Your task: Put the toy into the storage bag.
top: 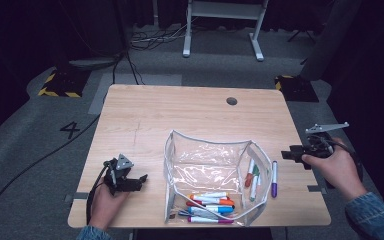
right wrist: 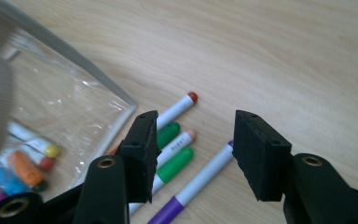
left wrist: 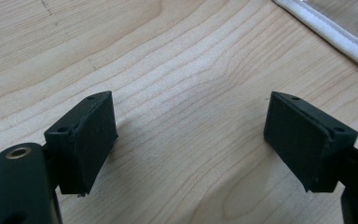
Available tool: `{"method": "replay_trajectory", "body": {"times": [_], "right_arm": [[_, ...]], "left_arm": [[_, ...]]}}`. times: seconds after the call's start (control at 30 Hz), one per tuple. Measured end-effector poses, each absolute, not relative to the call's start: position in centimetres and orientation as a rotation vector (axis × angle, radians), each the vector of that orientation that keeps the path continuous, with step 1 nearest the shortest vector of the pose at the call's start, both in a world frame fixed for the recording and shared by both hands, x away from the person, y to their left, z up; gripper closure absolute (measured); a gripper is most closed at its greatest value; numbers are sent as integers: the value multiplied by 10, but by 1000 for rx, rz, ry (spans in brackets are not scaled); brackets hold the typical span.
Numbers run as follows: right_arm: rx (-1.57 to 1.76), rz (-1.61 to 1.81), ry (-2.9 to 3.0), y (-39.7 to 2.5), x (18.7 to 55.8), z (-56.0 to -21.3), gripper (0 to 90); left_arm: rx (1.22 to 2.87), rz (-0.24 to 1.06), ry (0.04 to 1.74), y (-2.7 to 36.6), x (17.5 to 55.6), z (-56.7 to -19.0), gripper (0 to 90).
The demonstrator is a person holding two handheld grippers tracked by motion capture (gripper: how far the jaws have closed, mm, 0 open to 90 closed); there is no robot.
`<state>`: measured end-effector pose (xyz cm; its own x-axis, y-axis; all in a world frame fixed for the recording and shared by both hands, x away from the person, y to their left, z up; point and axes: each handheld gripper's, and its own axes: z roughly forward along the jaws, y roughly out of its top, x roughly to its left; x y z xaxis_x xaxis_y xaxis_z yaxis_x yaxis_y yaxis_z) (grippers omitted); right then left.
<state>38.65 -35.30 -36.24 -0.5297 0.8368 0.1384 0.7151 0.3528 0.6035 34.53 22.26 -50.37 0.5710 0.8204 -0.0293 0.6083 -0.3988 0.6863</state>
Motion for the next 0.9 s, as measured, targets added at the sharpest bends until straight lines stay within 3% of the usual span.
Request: {"method": "replay_trajectory", "body": {"times": [0.3,0.63,0.73,0.83,0.9], "right_arm": [[1521,852,2480,-355,391,-426,508],[1571,704,2525,-350,395,-463,525],[1569,669,2521,-348,394,-468,607],[1574,593,2523,-350,395,-466,763],[1579,580,2512,-352,396,-466,766]], "left_arm": [[2144,415,1136,223,345,-504,172],[2144,415,1135,223,345,-504,172],[2144,415,1136,223,345,-504,172],[2144,415,1136,223,345,-504,172],[2144,415,1135,223,345,-504,172]]}}
